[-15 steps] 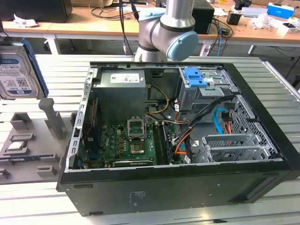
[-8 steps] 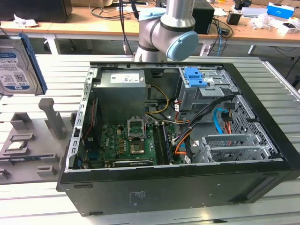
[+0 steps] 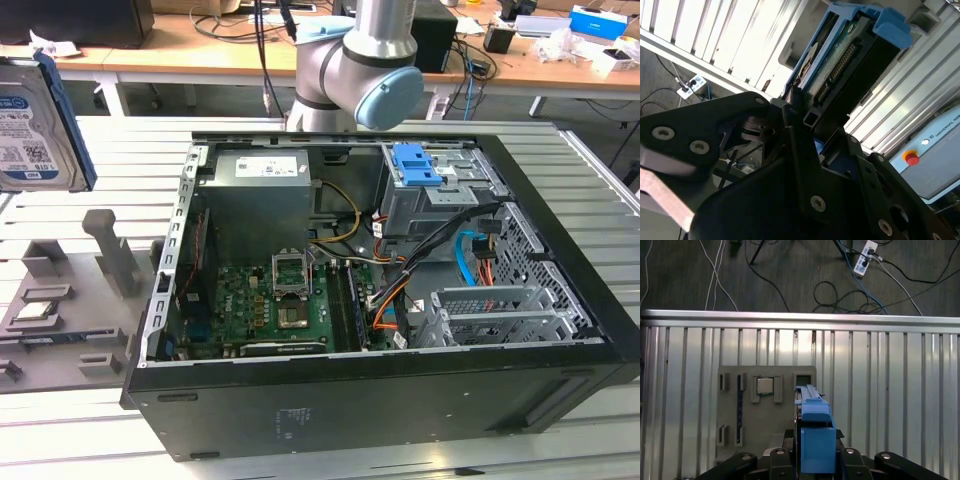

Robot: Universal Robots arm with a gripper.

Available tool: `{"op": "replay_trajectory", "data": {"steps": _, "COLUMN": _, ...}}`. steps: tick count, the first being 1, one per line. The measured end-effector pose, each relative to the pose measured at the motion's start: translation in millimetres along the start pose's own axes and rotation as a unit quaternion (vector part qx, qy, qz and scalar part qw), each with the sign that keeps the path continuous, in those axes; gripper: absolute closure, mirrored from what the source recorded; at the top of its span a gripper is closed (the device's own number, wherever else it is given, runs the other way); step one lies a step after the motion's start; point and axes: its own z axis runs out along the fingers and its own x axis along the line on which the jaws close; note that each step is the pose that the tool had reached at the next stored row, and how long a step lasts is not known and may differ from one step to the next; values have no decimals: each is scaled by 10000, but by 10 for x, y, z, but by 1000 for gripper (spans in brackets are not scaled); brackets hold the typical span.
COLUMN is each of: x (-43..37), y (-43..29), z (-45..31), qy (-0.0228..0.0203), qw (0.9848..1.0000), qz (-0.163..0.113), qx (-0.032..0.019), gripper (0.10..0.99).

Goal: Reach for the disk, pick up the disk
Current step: 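Pick up the disk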

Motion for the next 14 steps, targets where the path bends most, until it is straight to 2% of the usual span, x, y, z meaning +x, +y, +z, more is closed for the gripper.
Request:
{"op": "replay_trajectory", "data": {"steps": 3, "x": 0, "y": -10, "z": -92, "qy": 5, "qw": 10000, "qz": 0, "qx": -18, "gripper": 722}}
{"op": "replay_trajectory", "data": {"steps": 14, "x": -2, "y": -29, "z": -274, "qy": 20, "qw": 10000, "qz": 1, "qx": -53, "gripper": 722}}
